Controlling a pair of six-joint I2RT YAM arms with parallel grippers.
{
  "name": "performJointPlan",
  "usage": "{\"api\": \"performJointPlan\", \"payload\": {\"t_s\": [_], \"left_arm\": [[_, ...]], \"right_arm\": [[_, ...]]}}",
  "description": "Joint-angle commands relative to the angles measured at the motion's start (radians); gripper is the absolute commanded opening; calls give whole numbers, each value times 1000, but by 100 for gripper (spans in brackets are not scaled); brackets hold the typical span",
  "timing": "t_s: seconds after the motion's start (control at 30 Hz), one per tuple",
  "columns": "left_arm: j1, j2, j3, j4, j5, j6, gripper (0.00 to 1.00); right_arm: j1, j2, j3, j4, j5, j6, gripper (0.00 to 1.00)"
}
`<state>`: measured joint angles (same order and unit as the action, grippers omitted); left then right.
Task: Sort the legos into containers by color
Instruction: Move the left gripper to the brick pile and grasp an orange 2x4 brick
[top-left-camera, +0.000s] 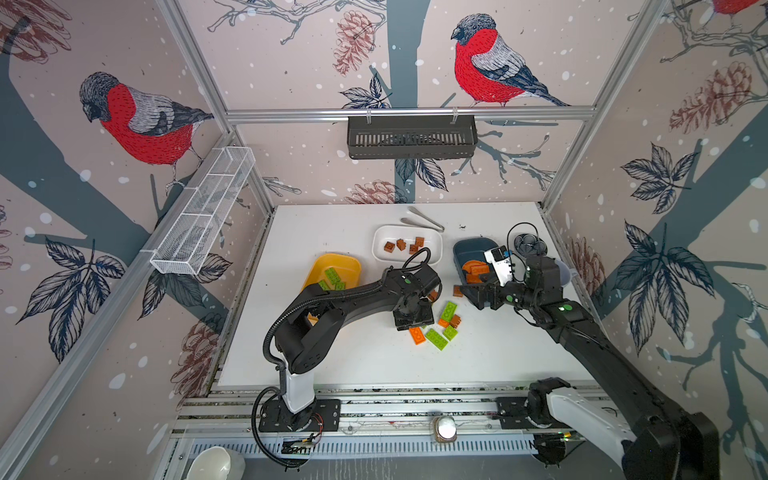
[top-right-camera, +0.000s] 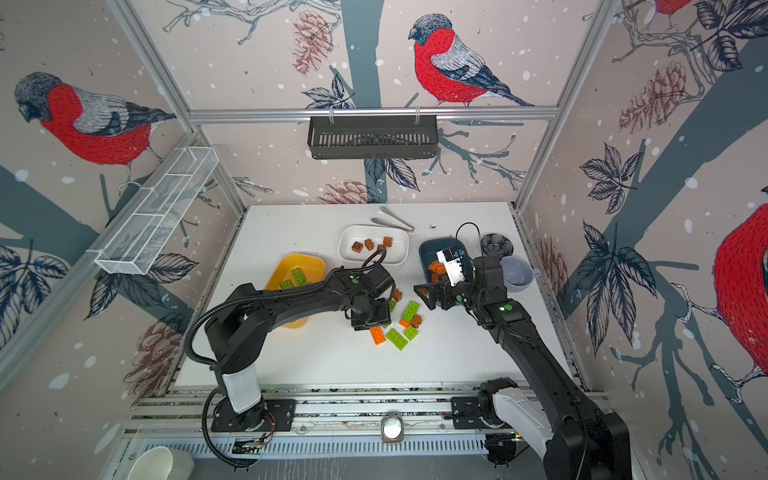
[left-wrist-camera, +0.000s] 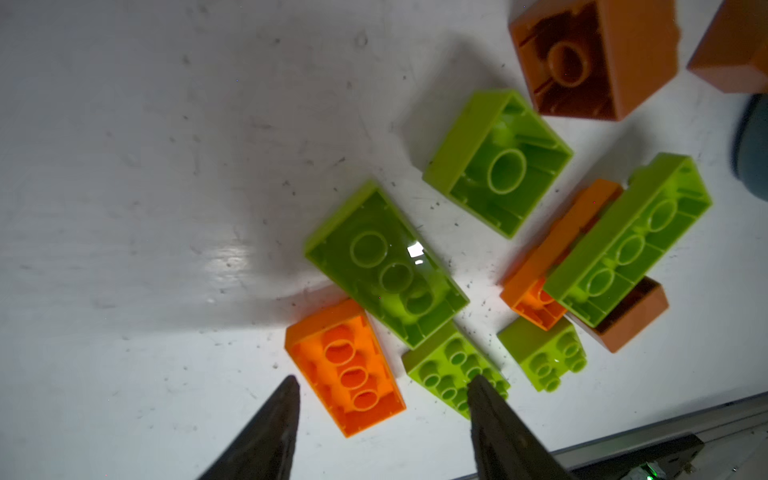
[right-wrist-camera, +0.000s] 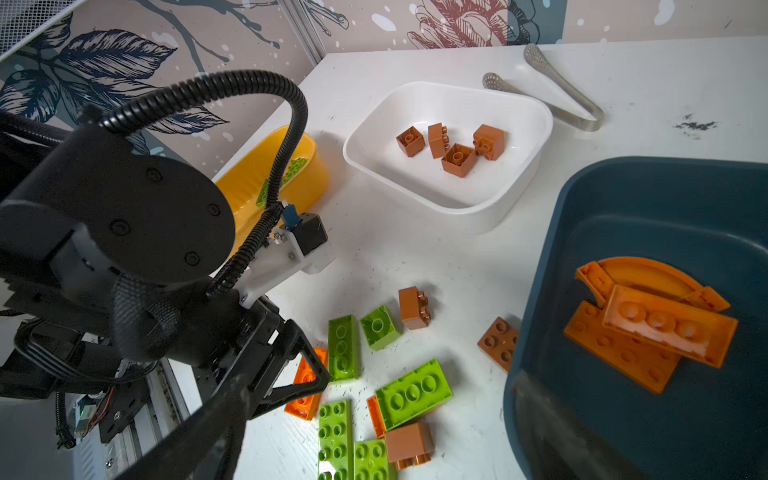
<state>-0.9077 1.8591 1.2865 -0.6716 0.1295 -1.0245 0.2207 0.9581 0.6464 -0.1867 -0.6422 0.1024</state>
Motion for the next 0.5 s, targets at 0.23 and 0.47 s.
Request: {"api": "performJointPlan", "payload": {"t_s": [0.23,0.47], "left_arm": [[-31,24,0,-63,-54,-39,56],[-31,53,4,-43,-46,-22,52]], "right_arm": [[-18,-35,-34,13,-5,9,99],[-20,-21,-24,16,-14,6,100]]}}
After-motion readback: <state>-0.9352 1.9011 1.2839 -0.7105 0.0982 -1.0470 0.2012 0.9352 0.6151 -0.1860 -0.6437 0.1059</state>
